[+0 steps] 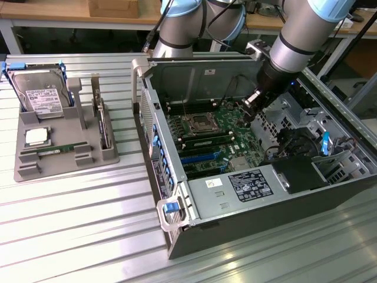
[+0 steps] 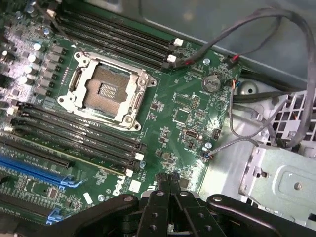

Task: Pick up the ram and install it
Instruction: 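Press down the ram until it locks into place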

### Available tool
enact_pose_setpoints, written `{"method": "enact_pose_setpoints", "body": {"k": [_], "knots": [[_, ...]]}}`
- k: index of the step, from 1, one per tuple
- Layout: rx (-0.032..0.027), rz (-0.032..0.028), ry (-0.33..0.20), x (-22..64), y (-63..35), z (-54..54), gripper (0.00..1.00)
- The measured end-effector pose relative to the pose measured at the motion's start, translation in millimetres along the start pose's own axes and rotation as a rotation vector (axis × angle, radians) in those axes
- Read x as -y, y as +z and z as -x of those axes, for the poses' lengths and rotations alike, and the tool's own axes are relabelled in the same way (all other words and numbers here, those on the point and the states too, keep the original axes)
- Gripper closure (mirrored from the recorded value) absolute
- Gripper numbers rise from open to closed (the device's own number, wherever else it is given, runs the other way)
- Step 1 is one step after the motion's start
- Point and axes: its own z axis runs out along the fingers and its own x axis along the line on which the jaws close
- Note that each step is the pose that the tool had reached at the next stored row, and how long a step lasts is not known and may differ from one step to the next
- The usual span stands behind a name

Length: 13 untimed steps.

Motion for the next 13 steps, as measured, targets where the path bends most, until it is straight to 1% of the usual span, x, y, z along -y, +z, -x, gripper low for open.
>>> {"method": "enact_pose_setpoints", "body": {"k": [2, 3, 4, 5, 7, 8, 11, 13], "knots": [[0.0042, -0.0021, 0.049, 0.0, 0.0, 0.0, 0.90], [0.0072, -0.0036, 0.083, 0.0, 0.0, 0.0, 0.90], [0.0090, -0.0044, 0.104, 0.0, 0.0, 0.0, 0.90], [0.0123, -0.0059, 0.140, 0.0, 0.0, 0.0, 0.90], [0.0162, -0.0079, 0.186, 0.0, 0.0, 0.0, 0.90], [0.0195, -0.0095, 0.223, 0.0, 0.1, 0.0, 0.90], [0.0273, -0.0133, 0.311, 0.0, 0.1, 0.0, 0.90], [0.0291, -0.0142, 0.333, 0.0, 0.1, 0.0, 0.90]]}}
